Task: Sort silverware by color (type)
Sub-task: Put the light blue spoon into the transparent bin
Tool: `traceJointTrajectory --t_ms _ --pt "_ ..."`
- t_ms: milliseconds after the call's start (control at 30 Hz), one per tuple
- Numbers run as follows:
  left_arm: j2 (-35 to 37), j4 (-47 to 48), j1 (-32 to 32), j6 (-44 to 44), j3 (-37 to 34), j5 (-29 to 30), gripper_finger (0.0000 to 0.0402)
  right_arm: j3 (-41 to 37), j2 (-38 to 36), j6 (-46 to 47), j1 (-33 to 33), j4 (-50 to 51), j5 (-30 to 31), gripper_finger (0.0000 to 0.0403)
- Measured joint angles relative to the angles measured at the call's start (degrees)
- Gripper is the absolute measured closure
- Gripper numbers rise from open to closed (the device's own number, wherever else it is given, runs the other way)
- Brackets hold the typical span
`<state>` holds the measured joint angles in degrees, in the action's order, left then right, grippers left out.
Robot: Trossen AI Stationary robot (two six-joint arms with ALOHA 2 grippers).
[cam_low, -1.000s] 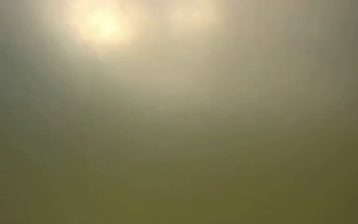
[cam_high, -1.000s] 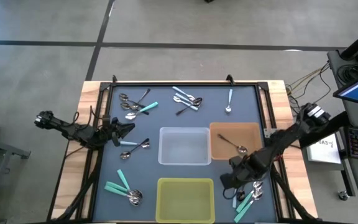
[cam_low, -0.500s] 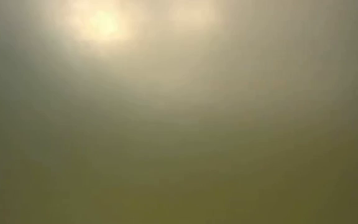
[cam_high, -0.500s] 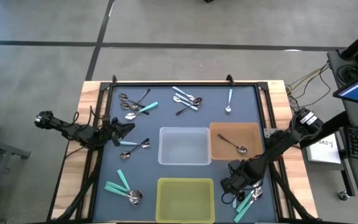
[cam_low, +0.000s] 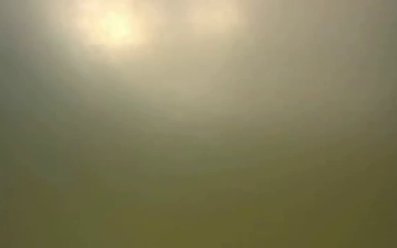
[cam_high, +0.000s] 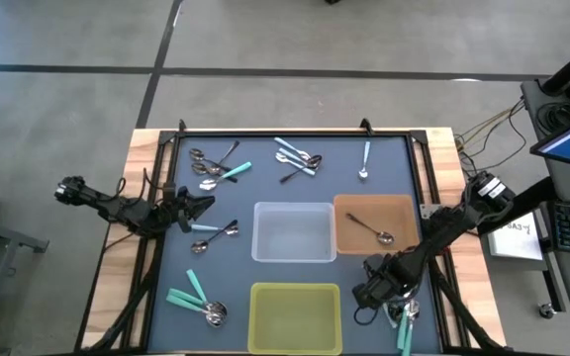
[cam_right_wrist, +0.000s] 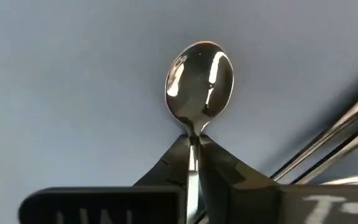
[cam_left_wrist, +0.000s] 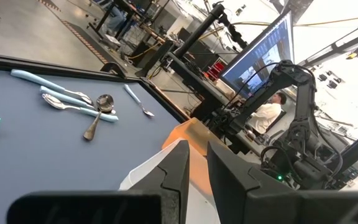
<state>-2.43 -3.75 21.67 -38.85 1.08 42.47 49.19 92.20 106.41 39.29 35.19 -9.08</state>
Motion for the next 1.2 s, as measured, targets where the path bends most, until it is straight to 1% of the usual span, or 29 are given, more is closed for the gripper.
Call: traceJointTrajectory --t_ms 67,133,200,433,567,700,767,1033,1100,1200 --pt "0.00 0.00 -0.02 0.00 0.01 0.00 0.0361 0.01 -1.37 -0.60 0.00 -0.17 0.47 0.0391" --pt "0.00 0.00 -0.02 -0.01 0.00 0.00 0.0361 0.36 -2.94 -1.29 0.15 -0.75 2.99 0.0392" --pt "-0.01 0.00 0.00 -0.02 0.00 0.01 0.0361 1.19 -4.57 -2.53 0.00 -2.68 7.94 0.0392" --pt "-0.05 0.15 -0.02 -0.02 0.02 0.01 0.0361 4.58 -12.02 -8.55 -0.01 -1.36 24.07 0.0393" --pt "-0.07 0.10 -0.02 -0.01 0.01 -0.01 0.0361 8.16 -14.99 -17.85 -0.67 -1.62 34.25 0.0393" --pt "-0.07 0.09 -0.02 0.00 0.00 -0.01 0.0361 12.10 -15.45 -30.34 -4.20 -1.68 40.18 0.0393" --pt "-0.07 0.08 -0.02 -0.02 0.01 -0.01 0.0361 14.26 -14.87 -37.03 -6.94 -1.82 41.54 0.0393" --pt "-0.07 0.01 0.00 -0.01 0.00 0.00 0.0361 23.59 -8.57 -62.06 -19.97 -2.77 41.23 0.0393" --pt "-0.07 0.01 -0.01 -0.02 0.00 0.00 0.0361 25.62 -6.78 -67.09 -22.44 -3.16 40.18 0.0393" --pt "-0.07 0.02 -0.02 -0.02 0.00 0.01 0.0361 27.66 -3.69 -73.35 -25.44 -2.88 36.96 0.0393"
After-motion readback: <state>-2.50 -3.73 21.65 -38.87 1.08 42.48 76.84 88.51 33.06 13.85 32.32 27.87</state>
